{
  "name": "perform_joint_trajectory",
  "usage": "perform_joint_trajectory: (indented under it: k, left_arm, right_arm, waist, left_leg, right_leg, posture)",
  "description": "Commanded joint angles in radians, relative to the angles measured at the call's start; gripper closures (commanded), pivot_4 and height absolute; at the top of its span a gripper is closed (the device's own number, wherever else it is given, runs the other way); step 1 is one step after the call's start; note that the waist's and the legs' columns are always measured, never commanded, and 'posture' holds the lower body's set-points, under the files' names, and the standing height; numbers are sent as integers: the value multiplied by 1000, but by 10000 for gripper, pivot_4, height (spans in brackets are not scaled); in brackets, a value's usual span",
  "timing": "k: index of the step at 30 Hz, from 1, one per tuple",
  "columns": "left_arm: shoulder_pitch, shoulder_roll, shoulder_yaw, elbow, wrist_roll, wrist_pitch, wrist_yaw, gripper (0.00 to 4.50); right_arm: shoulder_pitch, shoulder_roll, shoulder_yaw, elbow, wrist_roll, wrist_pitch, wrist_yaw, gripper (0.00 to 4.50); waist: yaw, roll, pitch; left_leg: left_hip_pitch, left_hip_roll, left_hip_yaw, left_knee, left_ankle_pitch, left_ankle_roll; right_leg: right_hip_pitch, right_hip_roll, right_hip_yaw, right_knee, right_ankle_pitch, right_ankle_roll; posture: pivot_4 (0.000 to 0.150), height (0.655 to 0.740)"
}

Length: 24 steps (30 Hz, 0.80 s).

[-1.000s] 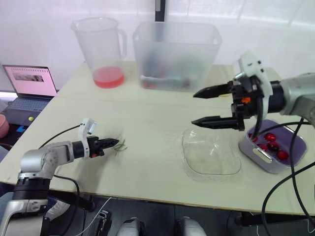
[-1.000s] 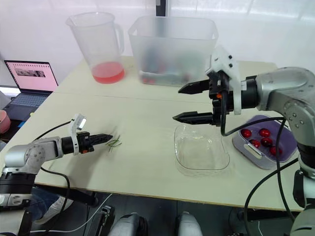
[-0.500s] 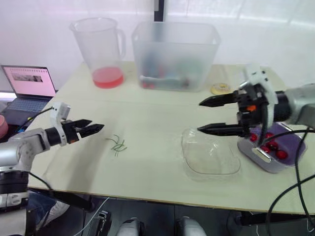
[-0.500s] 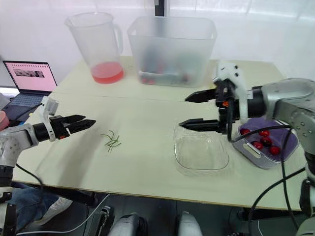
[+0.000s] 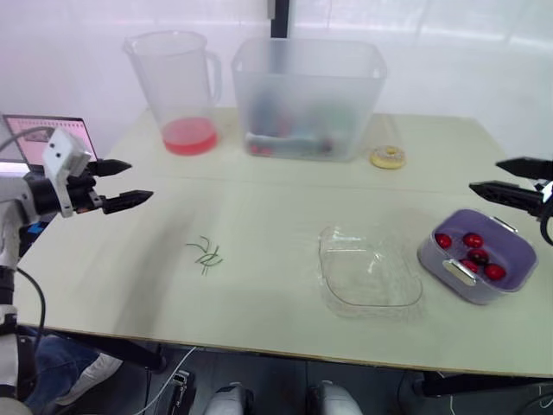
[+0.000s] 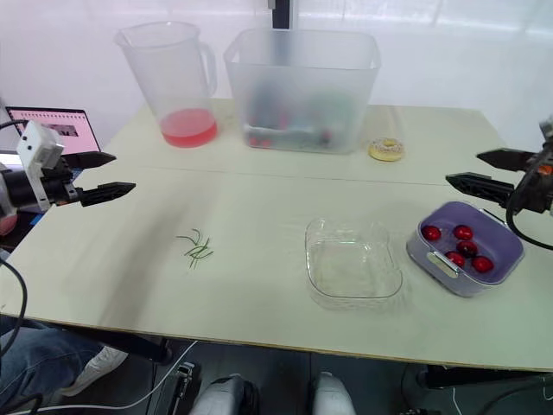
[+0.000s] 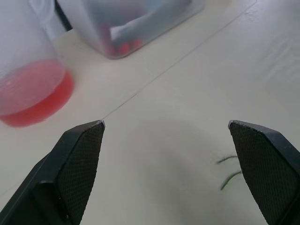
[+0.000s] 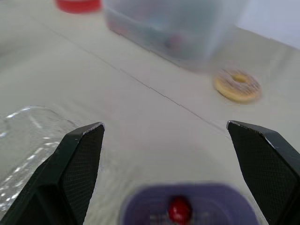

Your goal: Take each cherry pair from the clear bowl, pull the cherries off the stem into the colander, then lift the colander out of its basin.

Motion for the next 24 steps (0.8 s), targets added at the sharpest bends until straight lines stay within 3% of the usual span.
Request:
perform_joint_trajectory:
  k: [1,3,6,8,13,24]
  left_arm:
    - [19,-22,-2,-125,-32,46,0,545]
    - [52,-39,0,-189,-42,77,5,545]
    - [100,-58,6,-268,-59,126,24,545]
    - [139,-66,8,-316,-65,151,33,545]
    - [219,-81,27,-381,-84,182,53,545]
    - [291,-90,47,-473,-148,235,62,545]
  right_arm:
    - [112,43,-135,-7,-4,25,-20,0]
    - [198,71,-183,-13,-10,15,-3,0]
    - [316,96,-233,-26,-31,-21,20,0]
    - [363,106,-264,-29,-33,-35,27,0]
    - [433,112,-311,-36,-35,-58,44,0]
    - [488,61,-268,-144,-38,-74,115,0]
  waist:
    - [1,0,0]
    - [9,-3,-1]
    - [30,-5,-1]
    - [18,-6,-2]
    - [-31,-6,-2]
    - [-21,-6,-2]
  left_leg:
    - [0,0,0,0,0,0]
    - [1,2,2,0,0,0]
    - [6,17,61,-5,-1,0]
    - [21,17,86,-15,-1,-1]
    - [32,18,74,-19,-1,-1]
    - [33,19,61,-18,-2,-1]
  right_leg:
    - [0,1,0,0,0,0]
    - [-2,1,1,0,0,0]
    - [-32,8,36,13,1,-6]
    - [-35,12,57,17,0,-9]
    - [-20,18,54,14,3,-3]
    - [-9,18,45,6,3,-2]
  posture:
    - [1500,7131]
    - [1500,7107]
    - [1500,7078]
    - [1500,7078]
    - [1500,7078]
    - [1500,7078]
